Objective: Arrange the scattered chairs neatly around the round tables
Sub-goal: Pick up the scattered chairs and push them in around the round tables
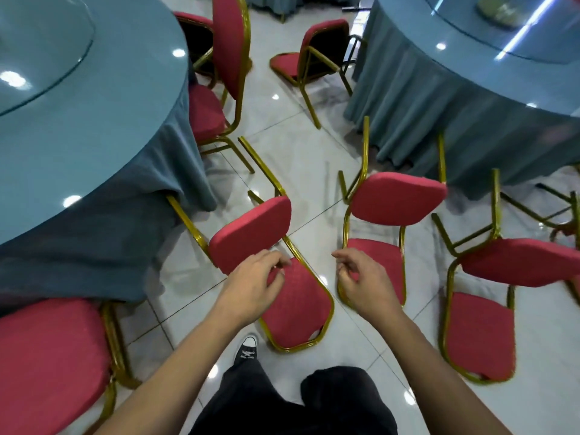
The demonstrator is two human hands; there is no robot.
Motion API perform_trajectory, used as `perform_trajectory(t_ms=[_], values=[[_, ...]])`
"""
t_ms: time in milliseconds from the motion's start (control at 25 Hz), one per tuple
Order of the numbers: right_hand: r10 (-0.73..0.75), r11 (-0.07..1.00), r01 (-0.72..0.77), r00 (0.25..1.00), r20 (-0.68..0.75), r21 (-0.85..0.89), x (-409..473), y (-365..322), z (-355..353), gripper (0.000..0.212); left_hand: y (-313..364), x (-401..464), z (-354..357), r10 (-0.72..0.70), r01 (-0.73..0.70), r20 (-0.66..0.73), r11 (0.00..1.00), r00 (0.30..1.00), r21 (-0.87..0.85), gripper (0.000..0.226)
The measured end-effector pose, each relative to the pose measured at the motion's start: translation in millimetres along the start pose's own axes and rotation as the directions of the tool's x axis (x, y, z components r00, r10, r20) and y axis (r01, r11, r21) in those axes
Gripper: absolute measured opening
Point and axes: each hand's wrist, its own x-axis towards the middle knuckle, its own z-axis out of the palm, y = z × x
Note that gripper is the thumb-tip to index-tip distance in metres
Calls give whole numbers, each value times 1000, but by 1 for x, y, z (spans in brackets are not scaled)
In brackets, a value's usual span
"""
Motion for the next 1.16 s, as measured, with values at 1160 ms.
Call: perform_trajectory(t_ms=[1160], values=[[113, 993, -76, 789, 604, -87, 162, 577, 361, 20, -264, 33, 629, -865, 804, -165, 502, 475, -319, 34]])
